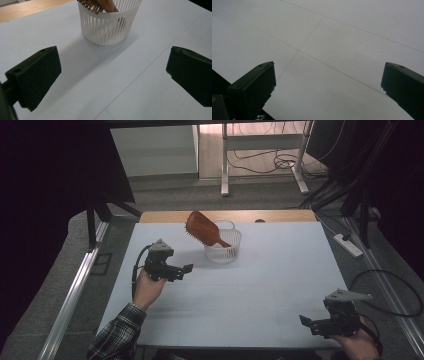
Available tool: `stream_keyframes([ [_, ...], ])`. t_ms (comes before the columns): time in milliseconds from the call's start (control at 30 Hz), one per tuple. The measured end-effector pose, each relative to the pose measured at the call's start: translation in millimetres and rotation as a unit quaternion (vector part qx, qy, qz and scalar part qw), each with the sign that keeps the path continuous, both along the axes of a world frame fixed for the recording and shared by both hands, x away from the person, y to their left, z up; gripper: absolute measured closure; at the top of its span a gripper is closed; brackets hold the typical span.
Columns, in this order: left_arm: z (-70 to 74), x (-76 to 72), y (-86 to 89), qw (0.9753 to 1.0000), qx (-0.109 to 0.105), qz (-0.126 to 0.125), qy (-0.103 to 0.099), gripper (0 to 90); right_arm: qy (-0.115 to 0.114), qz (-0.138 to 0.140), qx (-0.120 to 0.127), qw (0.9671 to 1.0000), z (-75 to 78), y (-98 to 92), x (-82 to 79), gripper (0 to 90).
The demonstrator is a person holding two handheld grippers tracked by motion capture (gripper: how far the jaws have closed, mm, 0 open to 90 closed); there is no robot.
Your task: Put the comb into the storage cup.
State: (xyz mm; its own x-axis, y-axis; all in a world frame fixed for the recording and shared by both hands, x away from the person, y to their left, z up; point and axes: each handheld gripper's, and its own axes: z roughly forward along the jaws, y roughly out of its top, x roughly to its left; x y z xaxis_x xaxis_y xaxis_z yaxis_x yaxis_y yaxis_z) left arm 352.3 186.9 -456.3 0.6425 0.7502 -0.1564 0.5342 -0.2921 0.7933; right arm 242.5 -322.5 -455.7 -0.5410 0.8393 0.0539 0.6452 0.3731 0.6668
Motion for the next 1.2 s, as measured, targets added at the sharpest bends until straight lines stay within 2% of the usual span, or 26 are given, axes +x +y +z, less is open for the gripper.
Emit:
stream_keyframes([
  [367, -0.4, -13.8, 7.9, 1.0000, -0.006, 0.002, 0.003, 0.0, 0.000, 0.001, -0.004, 1.0000, 0.0, 1.0, -0.1, 0.1],
  [1200, -4.0, -39.5, 20.7, 0.9999, 0.003, 0.007, 0.010, 0.0, 0.000, 0.006, -0.007, 1.0000, -0.4, 1.9, -0.1, 1.1],
])
